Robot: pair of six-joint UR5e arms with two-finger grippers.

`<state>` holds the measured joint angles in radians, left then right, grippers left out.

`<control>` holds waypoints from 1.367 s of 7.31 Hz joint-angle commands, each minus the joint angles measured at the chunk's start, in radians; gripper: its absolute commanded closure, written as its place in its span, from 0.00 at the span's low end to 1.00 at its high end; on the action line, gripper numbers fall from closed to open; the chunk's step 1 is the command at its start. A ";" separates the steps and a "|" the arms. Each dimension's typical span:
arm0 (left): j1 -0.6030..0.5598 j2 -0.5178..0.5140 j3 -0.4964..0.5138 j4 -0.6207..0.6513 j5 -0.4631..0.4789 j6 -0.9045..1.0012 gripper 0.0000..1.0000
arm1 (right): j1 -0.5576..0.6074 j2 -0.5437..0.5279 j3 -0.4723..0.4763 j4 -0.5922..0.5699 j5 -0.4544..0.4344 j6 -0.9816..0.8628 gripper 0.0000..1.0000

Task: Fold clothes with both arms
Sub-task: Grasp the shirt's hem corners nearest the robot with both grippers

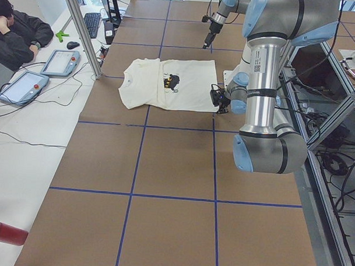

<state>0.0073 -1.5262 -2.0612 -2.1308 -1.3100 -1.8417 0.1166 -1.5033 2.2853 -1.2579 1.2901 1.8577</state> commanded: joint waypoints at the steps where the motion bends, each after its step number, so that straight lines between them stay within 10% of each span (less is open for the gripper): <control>1: 0.002 -0.002 0.000 0.006 0.000 0.001 0.48 | 0.000 -0.002 -0.001 0.000 0.000 0.000 0.00; 7: 0.005 -0.003 0.001 0.005 0.002 -0.001 0.97 | 0.000 0.000 -0.001 0.000 0.000 0.000 0.00; 10: 0.002 -0.005 -0.025 0.006 0.000 0.001 1.00 | 0.000 -0.003 -0.026 -0.012 0.003 0.000 0.00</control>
<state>0.0107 -1.5289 -2.0711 -2.1248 -1.3089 -1.8410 0.1166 -1.5047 2.2740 -1.2643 1.2908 1.8577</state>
